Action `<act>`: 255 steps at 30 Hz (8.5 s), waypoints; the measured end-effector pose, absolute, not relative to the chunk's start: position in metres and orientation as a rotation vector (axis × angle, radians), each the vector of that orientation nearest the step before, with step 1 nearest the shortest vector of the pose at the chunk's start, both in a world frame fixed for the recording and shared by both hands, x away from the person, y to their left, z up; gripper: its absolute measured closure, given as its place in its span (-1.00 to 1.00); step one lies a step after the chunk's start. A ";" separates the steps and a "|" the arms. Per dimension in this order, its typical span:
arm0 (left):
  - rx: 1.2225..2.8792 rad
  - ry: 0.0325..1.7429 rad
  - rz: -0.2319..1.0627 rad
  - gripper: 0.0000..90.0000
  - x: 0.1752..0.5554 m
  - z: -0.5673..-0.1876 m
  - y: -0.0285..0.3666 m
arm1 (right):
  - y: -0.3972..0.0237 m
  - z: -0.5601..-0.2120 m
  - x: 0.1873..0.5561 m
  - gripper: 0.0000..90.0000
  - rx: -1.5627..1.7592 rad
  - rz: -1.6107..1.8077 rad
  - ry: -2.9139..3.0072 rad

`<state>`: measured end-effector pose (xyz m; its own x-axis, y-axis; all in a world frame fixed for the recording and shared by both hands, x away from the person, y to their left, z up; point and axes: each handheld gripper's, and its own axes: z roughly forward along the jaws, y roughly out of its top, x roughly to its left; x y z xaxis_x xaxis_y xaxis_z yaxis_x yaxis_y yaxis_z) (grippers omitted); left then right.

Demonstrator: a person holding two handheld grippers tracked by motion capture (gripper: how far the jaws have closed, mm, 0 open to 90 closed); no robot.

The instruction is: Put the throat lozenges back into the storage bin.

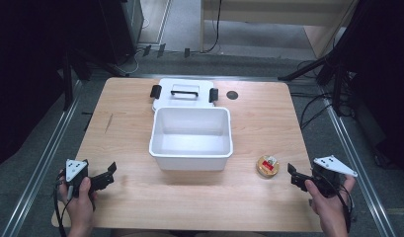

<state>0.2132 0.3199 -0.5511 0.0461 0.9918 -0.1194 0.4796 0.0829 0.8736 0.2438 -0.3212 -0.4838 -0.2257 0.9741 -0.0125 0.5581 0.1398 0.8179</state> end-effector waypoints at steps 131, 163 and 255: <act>1.495 1.561 0.758 -1.00 0.215 -0.552 0.323 | -0.207 -0.464 0.372 -0.55 1.429 0.146 2.683; 1.488 1.566 0.749 -1.00 0.215 -0.552 0.324 | -0.175 -0.411 0.386 -0.55 1.223 0.192 2.731; 1.477 1.575 0.734 -1.00 0.216 -0.552 0.326 | -0.056 -0.397 0.393 -0.55 0.636 0.207 2.881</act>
<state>0.2163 0.3257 -0.5520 0.0414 0.9829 -0.1797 0.4944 0.1362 0.8585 0.3930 -0.0564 -0.3969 -0.8915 0.4279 -0.1484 0.4023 0.8987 0.1746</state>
